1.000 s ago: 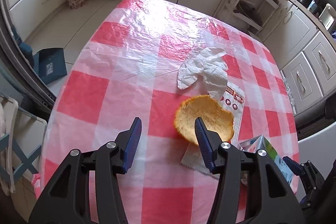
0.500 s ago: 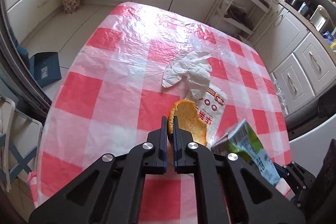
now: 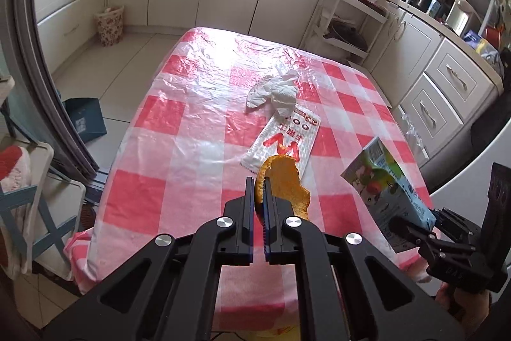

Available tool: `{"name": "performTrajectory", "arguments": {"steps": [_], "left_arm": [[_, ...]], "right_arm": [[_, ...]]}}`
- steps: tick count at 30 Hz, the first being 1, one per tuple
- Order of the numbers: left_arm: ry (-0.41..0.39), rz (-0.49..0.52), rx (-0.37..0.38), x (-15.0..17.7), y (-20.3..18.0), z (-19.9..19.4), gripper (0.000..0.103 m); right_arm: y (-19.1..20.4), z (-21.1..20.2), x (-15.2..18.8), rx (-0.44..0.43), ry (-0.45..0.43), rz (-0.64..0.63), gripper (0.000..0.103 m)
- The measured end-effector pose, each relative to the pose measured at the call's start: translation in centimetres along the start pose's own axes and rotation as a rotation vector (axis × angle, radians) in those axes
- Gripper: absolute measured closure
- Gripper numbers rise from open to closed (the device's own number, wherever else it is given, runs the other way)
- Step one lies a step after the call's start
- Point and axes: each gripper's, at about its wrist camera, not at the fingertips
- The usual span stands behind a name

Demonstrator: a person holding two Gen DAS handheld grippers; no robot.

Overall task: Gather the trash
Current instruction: 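Carry the peel and carton down over the yellow bucket with both tools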

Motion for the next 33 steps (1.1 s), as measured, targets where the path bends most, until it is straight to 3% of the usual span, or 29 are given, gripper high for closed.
{"name": "performTrajectory", "arguments": {"steps": [15, 33], "left_arm": [[-0.084, 0.092, -0.058, 2.8, -1.0, -3.7, 0.099], [-0.111, 0.117, -0.041, 5.0, -1.3, -6.1, 0.099]], "right_arm": [[0.9, -1.1, 2.5, -0.010, -0.014, 0.020, 0.049], [2.5, -3.0, 4.9, -0.024, -0.032, 0.016, 0.049]]}}
Point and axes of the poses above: each gripper's, at about its wrist camera, not at the fingertips, and z roughly the way its jaws point, y to its left, x to its underside, and after that the axes turned 7 degrees about -x, right-handed
